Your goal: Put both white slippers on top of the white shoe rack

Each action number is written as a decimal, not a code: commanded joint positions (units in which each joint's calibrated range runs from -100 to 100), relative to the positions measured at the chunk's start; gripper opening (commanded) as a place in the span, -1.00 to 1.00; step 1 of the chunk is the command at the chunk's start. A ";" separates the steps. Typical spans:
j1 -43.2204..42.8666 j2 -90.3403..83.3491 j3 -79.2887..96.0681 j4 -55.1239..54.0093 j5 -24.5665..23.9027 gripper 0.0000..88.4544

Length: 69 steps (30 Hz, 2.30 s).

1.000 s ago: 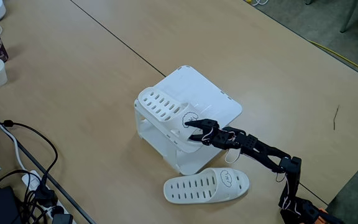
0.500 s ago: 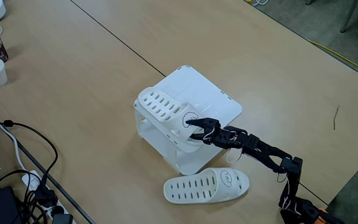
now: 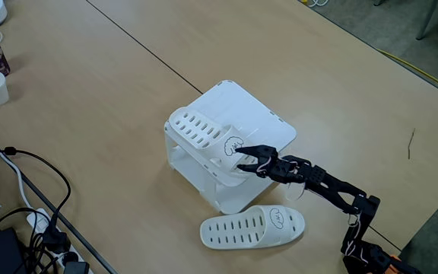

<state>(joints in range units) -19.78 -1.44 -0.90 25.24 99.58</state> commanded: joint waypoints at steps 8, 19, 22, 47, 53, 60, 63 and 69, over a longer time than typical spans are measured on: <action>0.45 -15.34 8.16 -0.30 0.42 -0.45; 7.11 -29.39 24.94 -0.21 0.42 -0.45; 11.22 -35.70 33.51 -0.21 0.42 -0.45; 22.65 -34.86 60.48 -0.82 0.42 -0.94; 21.09 -31.08 63.01 -0.82 0.42 -0.98; 16.40 -27.88 67.52 -0.82 0.42 -0.98; 13.85 -27.80 68.78 -0.82 0.42 -0.98; 11.30 -24.60 70.50 -0.90 0.42 -0.98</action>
<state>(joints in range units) -7.79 -27.75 70.62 25.24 99.58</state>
